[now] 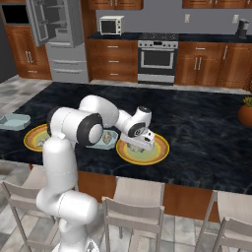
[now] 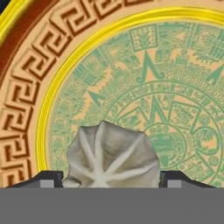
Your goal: Place two dumplings into each of the tupperware containers and then place the containers in the fridge.
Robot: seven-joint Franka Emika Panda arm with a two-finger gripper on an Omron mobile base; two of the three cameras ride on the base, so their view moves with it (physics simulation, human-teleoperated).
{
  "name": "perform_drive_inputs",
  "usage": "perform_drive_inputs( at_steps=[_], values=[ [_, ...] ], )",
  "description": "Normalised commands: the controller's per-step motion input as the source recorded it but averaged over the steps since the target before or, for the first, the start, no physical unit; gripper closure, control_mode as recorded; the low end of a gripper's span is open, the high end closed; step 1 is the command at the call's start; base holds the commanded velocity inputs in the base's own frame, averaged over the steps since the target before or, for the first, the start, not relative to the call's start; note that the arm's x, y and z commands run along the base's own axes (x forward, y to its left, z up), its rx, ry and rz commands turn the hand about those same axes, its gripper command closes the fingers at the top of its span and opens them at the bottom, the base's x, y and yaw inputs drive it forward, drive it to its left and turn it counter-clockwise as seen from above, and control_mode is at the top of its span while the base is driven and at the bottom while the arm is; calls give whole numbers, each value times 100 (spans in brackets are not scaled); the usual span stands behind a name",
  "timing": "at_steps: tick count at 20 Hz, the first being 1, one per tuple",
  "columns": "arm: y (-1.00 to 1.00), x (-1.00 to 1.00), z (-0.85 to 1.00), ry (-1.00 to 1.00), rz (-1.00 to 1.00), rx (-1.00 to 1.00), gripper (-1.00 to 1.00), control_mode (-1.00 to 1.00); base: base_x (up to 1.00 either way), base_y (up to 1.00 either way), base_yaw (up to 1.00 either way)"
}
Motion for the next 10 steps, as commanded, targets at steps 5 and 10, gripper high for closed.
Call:
perform_drive_inputs(
  at_steps=[5,10],
  values=[
    [0,0,-3,0,0,0,100,-100,0,0,0],
    [0,-2,40,0,0,0,100,-100,0,0,0]
  ],
)
